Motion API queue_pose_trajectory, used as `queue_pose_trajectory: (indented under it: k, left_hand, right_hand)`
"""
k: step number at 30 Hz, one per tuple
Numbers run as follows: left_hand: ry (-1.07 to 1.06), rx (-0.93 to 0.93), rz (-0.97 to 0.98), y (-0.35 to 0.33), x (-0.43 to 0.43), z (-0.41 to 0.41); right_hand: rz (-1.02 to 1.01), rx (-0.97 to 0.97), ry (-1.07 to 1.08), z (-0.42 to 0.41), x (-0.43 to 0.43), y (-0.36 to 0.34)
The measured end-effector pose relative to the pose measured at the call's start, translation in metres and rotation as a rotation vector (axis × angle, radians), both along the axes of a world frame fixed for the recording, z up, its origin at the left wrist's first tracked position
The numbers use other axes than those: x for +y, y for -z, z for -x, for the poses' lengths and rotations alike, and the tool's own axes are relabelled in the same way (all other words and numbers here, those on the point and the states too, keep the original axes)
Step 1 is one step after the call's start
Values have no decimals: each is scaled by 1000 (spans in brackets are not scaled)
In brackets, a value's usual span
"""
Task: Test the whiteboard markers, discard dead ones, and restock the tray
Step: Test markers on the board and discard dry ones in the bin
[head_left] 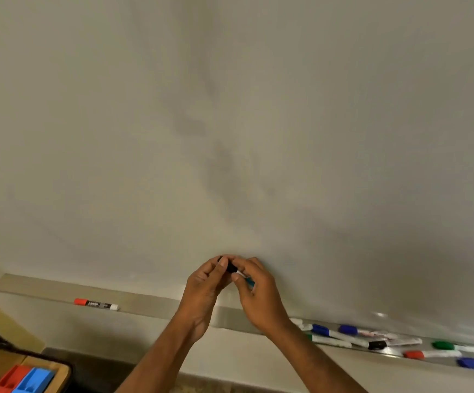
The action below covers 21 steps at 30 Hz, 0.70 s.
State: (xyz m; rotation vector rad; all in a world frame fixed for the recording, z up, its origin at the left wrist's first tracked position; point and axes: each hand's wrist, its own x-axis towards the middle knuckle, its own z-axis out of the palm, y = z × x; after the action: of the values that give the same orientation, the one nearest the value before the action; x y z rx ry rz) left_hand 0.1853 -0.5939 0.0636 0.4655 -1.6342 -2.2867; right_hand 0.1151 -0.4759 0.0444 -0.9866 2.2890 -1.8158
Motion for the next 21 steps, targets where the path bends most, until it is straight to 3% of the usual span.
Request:
queue_pose_trajectory:
  k: [6, 12, 18, 21]
  left_hand:
    - [126, 100, 7, -81, 29, 2]
    - [60, 194, 75, -157, 71, 18]
    - [-11, 319, 150, -211, 116, 24]
    - [-95, 440, 217, -240, 127, 28]
  right_hand:
    - [155, -35, 7, -9, 31, -85]
    - [244, 46, 80, -12, 63, -160]
    - [205, 124, 102, -15, 107, -212]
    - [148, 70, 121, -12, 135, -224]
